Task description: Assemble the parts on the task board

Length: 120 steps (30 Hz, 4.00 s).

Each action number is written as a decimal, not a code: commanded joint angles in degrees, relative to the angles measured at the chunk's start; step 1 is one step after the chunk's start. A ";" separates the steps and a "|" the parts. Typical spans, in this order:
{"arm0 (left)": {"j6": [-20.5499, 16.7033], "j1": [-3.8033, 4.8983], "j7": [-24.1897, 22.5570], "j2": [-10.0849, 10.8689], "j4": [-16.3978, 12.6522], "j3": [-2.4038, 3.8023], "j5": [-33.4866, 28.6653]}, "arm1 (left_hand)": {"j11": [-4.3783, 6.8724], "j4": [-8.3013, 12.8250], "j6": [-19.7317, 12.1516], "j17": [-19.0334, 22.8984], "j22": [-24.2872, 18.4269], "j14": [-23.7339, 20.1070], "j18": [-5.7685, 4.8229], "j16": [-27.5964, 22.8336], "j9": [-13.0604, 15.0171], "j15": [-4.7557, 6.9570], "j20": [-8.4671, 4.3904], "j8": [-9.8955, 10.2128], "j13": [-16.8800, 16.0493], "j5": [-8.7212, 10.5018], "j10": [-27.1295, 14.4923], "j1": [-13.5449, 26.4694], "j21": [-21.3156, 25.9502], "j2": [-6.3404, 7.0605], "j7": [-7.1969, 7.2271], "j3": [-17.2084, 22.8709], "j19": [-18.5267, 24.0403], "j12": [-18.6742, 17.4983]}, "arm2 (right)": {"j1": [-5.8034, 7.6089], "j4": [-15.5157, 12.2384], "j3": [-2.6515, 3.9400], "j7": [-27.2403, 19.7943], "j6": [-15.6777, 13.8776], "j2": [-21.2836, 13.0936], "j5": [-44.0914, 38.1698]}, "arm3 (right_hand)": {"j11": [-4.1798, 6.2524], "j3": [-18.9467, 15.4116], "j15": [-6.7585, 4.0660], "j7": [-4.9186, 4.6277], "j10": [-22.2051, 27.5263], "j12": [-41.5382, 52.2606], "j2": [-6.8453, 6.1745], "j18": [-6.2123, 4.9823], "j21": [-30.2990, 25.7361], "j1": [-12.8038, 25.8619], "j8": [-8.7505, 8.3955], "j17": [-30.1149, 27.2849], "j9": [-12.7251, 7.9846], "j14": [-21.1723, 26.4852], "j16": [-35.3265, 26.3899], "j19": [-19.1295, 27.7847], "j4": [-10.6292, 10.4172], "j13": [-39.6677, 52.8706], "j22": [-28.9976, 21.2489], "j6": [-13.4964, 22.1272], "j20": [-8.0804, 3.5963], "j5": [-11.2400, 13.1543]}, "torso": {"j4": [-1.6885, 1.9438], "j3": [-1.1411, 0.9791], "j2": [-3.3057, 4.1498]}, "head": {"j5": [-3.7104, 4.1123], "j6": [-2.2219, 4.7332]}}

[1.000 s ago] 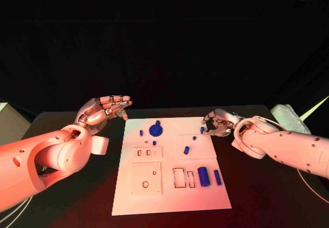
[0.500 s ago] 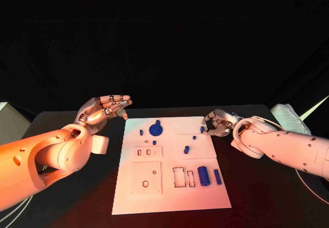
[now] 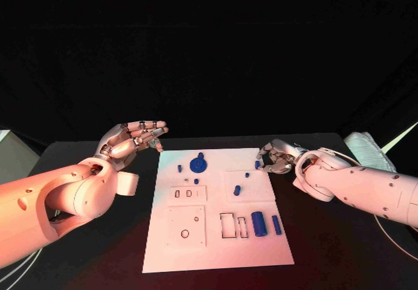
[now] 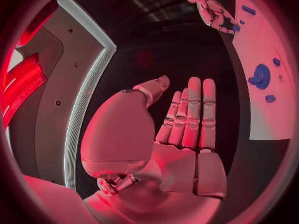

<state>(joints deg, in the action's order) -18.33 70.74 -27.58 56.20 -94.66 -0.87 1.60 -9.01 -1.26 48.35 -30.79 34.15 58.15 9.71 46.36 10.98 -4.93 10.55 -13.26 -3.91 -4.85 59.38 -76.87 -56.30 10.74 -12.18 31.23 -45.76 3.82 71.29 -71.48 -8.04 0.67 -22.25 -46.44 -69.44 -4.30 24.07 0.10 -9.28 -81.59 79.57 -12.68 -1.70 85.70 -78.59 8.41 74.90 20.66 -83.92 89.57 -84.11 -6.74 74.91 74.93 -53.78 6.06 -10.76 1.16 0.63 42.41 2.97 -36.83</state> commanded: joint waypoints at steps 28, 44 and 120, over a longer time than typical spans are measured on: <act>0.88 0.03 -0.22 0.12 -0.19 0.03 -0.02 | 0.08 -0.01 -0.42 0.24 0.14 -0.61 0.77 0.27 0.16 0.13 0.02 0.29 -0.04 0.30 -0.35 0.09 -0.36 -0.21 -0.08 0.15 0.81 0.07 | -0.59 0.46 0.00 0.45 1.08 0.99 -1.11 | 0.27 1.11 -0.14 0.43 -0.74 0.65 0.89 0.58 0.33 0.48 0.73 14.95 0.17 -6.04 0.38 -3.51 -0.06 6.29 11.79 -1.65 0.00 0.54 | -0.01 -0.07 0.03 | -0.25 -0.38; 0.86 0.03 -0.20 0.12 -0.14 0.03 -0.01 | 0.08 -0.01 -0.42 0.24 0.14 -0.61 0.77 0.27 0.16 0.13 0.02 0.29 -0.04 0.30 -0.35 0.09 -0.36 -0.21 -0.08 0.15 0.81 0.07 | -0.64 -0.26 0.00 0.49 -2.48 0.94 -1.16 | 1.38 4.59 -1.08 1.67 -1.54 1.34 3.45 0.65 0.54 0.45 2.50 15.03 0.71 -6.06 0.41 -3.68 0.75 6.97 12.05 -4.46 -0.87 2.45 | -0.02 -0.12 0.05 | -0.36 -0.38; 0.88 0.03 0.76 -0.81 1.06 -0.14 0.15 | 0.06 -0.07 -0.41 0.35 0.18 -0.65 0.77 0.33 0.20 0.10 0.06 0.28 -0.05 0.34 -0.35 0.21 -0.47 -0.22 -0.10 0.10 0.96 0.11 | -4.73 -14.07 -0.75 24.86 -4.44 17.89 -18.19 | 2.47 5.38 -2.10 2.89 -2.86 2.30 2.75 1.14 2.29 4.81 4.73 14.57 1.70 -5.95 0.23 -4.77 0.35 8.07 13.51 -5.87 -1.87 1.23 | -0.60 0.53 -1.68 | -3.39 -3.16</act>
<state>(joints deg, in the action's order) -18.30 70.74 -26.59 55.41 -93.40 -1.05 1.64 -9.01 -1.26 48.35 -30.50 34.24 57.94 9.71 46.36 11.13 -4.72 10.54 -13.26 -3.91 -4.85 59.39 -76.86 -56.52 10.74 -12.18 31.23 -45.15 3.82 66.67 -85.64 -8.77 25.07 -27.40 -28.67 -86.25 -2.06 29.41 -1.65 -7.02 -83.83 81.56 -10.12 -0.82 87.97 -74.18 12.82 74.94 21.44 -83.83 89.79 -84.01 -5.95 74.91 74.92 -59.05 4.72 -9.53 0.59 1.14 40.72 -0.39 -39.93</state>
